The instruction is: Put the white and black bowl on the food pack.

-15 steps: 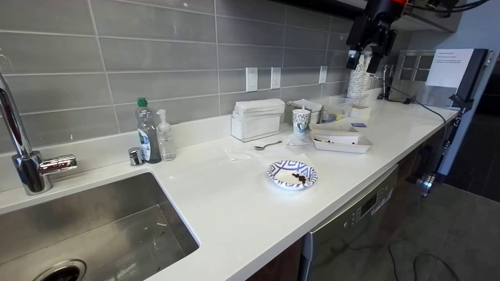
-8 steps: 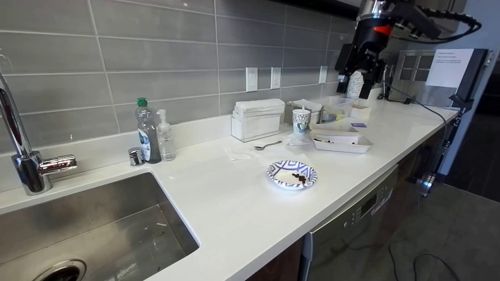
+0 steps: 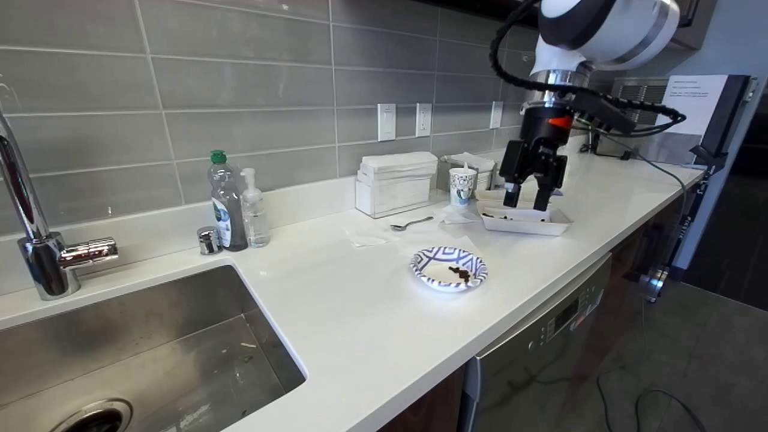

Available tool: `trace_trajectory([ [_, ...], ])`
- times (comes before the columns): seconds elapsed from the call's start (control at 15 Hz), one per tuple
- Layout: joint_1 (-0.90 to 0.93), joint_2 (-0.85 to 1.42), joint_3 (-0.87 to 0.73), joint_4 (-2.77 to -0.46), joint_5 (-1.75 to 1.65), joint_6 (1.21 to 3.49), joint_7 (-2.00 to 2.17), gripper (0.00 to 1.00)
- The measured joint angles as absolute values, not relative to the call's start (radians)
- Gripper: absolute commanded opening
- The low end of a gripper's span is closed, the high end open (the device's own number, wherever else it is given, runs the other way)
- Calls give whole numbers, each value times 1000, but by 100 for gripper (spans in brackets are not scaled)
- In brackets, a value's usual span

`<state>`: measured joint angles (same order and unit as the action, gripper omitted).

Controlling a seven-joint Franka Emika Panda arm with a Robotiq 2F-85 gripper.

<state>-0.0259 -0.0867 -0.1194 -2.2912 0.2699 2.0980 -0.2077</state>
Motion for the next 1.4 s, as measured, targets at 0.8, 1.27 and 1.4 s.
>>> trace_trajectory([
  [0.8, -28, 167, -33, -2332, 481, 2540, -224, 89],
  [1.27, -67, 231, 16, -2323, 505, 2611, -224, 30],
  [1.4, -80, 241, 28, -2318, 512, 2612, -225, 22],
])
